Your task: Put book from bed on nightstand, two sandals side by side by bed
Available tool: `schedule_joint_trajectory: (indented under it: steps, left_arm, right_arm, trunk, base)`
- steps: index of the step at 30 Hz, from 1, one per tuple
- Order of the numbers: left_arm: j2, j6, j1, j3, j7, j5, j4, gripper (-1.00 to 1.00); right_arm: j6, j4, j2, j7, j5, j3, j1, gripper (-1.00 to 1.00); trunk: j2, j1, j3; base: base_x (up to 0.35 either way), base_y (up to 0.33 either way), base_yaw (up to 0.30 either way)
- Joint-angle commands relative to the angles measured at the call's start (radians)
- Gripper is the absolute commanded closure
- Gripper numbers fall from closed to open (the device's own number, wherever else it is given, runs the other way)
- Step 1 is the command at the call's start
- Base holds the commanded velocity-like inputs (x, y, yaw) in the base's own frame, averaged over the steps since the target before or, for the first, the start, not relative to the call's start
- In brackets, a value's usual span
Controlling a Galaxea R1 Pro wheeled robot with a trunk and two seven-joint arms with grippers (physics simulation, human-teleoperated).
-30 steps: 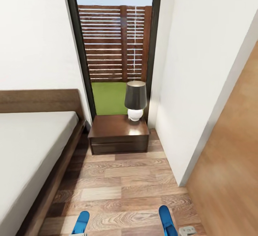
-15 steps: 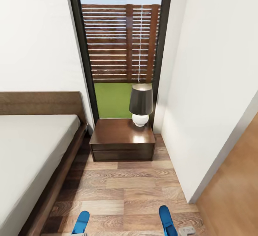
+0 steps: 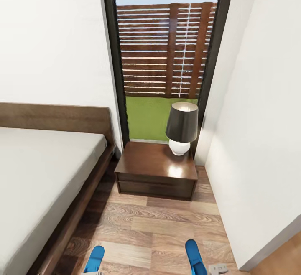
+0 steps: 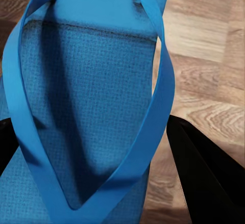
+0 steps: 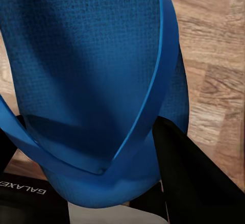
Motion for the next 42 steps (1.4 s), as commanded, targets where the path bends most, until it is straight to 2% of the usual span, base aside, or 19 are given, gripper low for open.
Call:
schedule_joint_trajectory:
  steps: [1, 15, 25, 42]
  left_arm:
    - [0.0, -0.003, -0.001, -0.008, -0.003, 0.009, 0.001, 1.0]
    - [0.0, -0.008, 0.0, -0.008, -0.003, 0.009, 0.001, 1.0]
    - [0.0, -0.01, 0.001, -0.008, -0.003, 0.009, 0.001, 1.0]
    - [0.0, -0.011, 0.007, -0.01, -0.003, 0.009, 0.0, 1.0]
  right_arm:
    - [0.006, -0.002, -0.001, -0.001, -0.001, 0.004, 0.0, 1.0]
    - [0.006, -0.002, -0.001, -0.001, -0.001, 0.004, 0.0, 1.0]
    - [0.006, -0.002, -0.001, -0.001, -0.001, 0.004, 0.0, 1.0]
    - [0.006, 0.006, -0.001, -0.001, -0.001, 0.005, 0.0, 1.0]
  trunk:
    - [0.0, 0.0, -0.001]
    - [0.0, 0.0, -0.001]
    - [0.0, 0.0, -0.001]
    - [0.0, 0.0, -0.001]
  base:
    - [0.186, -0.154, 0.288]
    - [0.149, -0.131, 0.289]
    - [0.046, -0.204, 0.289]
    - [0.002, -0.019, 0.289]
